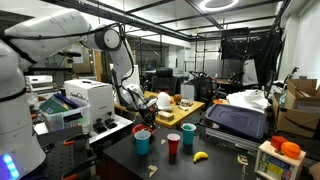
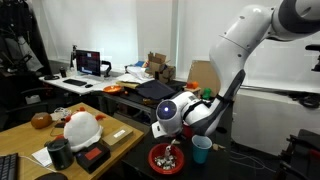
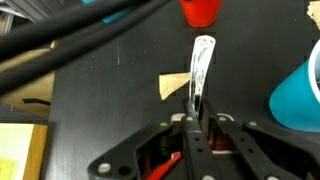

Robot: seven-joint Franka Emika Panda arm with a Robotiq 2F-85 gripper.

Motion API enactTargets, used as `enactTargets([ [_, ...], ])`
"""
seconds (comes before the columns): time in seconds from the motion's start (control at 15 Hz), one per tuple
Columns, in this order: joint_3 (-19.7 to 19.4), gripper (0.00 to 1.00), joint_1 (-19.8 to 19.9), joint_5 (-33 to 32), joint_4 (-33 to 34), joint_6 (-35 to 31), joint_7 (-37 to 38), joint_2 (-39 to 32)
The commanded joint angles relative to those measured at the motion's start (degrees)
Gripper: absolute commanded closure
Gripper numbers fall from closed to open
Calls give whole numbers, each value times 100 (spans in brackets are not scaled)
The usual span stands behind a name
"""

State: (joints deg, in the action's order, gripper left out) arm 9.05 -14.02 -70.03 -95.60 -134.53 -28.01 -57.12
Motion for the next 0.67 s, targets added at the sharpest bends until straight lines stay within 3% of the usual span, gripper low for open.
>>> enactTargets([
  [0.0,326,97,290,681,-323,265,-731,332],
  [0.6,503,97,457,2316,-270,700,-1786,448],
])
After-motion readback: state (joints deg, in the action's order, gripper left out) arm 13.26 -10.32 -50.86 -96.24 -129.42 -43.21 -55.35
